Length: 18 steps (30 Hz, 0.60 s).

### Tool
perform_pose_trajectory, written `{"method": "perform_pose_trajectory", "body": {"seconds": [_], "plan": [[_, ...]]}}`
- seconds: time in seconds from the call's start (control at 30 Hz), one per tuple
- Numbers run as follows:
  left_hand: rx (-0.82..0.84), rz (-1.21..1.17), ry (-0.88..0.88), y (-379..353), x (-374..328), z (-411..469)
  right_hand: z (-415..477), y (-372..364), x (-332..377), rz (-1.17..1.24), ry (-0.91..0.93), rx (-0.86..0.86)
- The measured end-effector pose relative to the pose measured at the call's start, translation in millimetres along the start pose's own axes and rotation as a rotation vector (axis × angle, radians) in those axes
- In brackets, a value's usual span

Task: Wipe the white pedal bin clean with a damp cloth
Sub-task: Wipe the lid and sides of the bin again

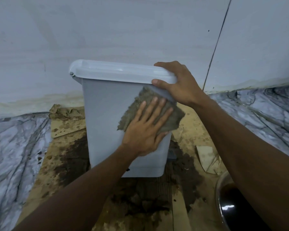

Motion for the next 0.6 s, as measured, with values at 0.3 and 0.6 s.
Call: {"method": "perform_pose_trajectory", "body": {"seconds": [0.3,0.6], "plan": [[0.091,0.049,-0.076,-1,32,-64,-2,2,3,0.069,-0.046,-0.005],[-0.458,-0.19,0.556,49,95,-37,0,3,5,0.078,-0.057,0.011]]}}
Point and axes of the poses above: each hand's wrist, its own z-axis towards the middle knuckle, its own y-axis out of the back of the hand, x = y × z, the point moved 2 cm from there along z, towards the middle knuckle, and after that the axes turned 10 degrees about -z, right-handed, at the moved point
